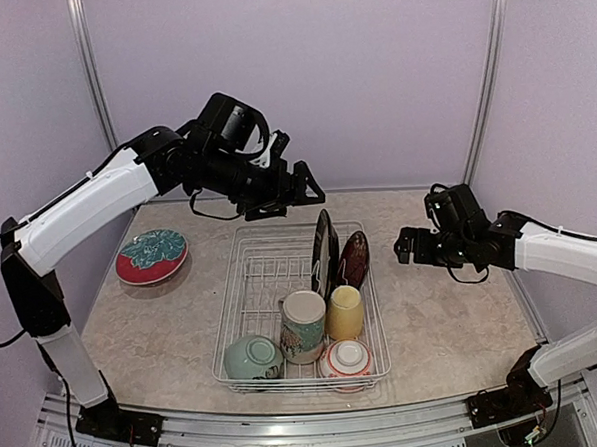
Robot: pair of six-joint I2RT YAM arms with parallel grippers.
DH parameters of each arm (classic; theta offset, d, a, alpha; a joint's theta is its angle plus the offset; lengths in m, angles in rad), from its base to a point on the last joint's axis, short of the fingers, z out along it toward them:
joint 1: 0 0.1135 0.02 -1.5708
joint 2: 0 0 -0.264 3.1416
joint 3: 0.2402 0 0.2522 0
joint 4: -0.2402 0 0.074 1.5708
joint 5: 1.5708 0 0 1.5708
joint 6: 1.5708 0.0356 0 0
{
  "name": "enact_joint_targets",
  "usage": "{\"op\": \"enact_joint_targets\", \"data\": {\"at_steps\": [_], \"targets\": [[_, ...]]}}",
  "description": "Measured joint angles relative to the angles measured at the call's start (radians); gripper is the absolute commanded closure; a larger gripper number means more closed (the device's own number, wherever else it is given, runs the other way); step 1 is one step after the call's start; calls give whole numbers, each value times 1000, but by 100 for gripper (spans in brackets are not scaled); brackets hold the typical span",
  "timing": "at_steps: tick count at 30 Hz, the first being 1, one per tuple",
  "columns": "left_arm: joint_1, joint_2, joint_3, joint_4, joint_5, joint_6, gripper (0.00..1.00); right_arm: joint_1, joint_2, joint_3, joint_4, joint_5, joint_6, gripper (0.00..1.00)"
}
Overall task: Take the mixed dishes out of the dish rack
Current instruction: Grab the plate from the dish rack.
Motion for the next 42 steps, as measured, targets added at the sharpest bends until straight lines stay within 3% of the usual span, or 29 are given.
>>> {"op": "enact_joint_targets", "data": {"at_steps": [10, 18, 32, 42], "targets": [[-155, 257, 229, -101, -306, -76, 13, 0, -46, -28, 9, 2, -2, 0], [-203, 387, 287, -146, -472, -72, 33, 0, -53, -35, 9, 13, -5, 0], [-213, 480, 356, -176, -556, -80, 70, 0, -52, -36, 12, 12, -8, 0], [-233, 519, 393, -198, -561, -85, 88, 0, -52, -53, 27, 11, -8, 0]]}}
